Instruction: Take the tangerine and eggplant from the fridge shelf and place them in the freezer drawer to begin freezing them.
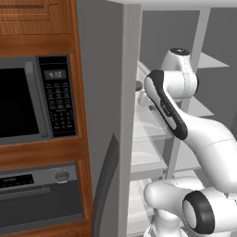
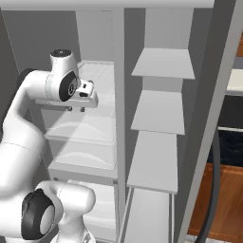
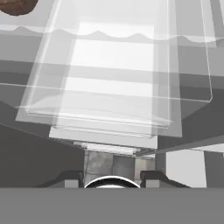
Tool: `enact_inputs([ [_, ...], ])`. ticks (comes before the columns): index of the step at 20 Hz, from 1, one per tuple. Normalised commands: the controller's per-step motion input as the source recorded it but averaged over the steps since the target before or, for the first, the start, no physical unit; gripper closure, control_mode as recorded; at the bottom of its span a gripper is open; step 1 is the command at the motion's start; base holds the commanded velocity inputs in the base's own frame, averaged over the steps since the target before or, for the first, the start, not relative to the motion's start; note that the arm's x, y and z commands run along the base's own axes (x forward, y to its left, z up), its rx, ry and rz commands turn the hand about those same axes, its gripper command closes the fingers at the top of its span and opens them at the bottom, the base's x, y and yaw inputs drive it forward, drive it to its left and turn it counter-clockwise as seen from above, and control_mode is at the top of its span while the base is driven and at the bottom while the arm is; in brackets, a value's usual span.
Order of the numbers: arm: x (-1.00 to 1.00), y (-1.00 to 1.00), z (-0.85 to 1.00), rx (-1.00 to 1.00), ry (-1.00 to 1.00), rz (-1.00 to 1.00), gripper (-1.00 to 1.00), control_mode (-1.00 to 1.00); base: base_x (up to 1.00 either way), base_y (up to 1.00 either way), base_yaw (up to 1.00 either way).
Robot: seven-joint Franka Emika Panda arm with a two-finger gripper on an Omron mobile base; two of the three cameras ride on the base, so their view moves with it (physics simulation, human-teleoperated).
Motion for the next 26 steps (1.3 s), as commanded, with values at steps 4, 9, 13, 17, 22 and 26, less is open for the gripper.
enact_inputs([
  [4, -0.01, 0.03, 0.00, 0.00, -0.11, 0.00, -1.00, -1.00, 0.00, 0.00, 0.00],
  [9, 0.32, 0.12, 0.22, 0.00, -0.16, -0.05, -1.00, -1.00, 0.00, 0.00, 0.00],
  [13, 0.63, 0.18, 0.34, 0.00, -0.08, -0.01, -1.00, -1.00, 0.00, 0.00, 0.00],
  [17, 0.66, 0.00, 0.32, 0.00, 0.01, -0.02, -1.00, -1.00, 0.00, 0.00, 0.00],
  [22, 0.75, 0.00, 0.01, 0.00, 0.14, 0.00, -1.00, -1.00, 0.00, 0.00, 0.00],
  [26, 0.71, 0.00, 0.00, 0.00, 0.18, 0.00, -1.00, -1.00, 0.00, 0.00, 0.00],
])
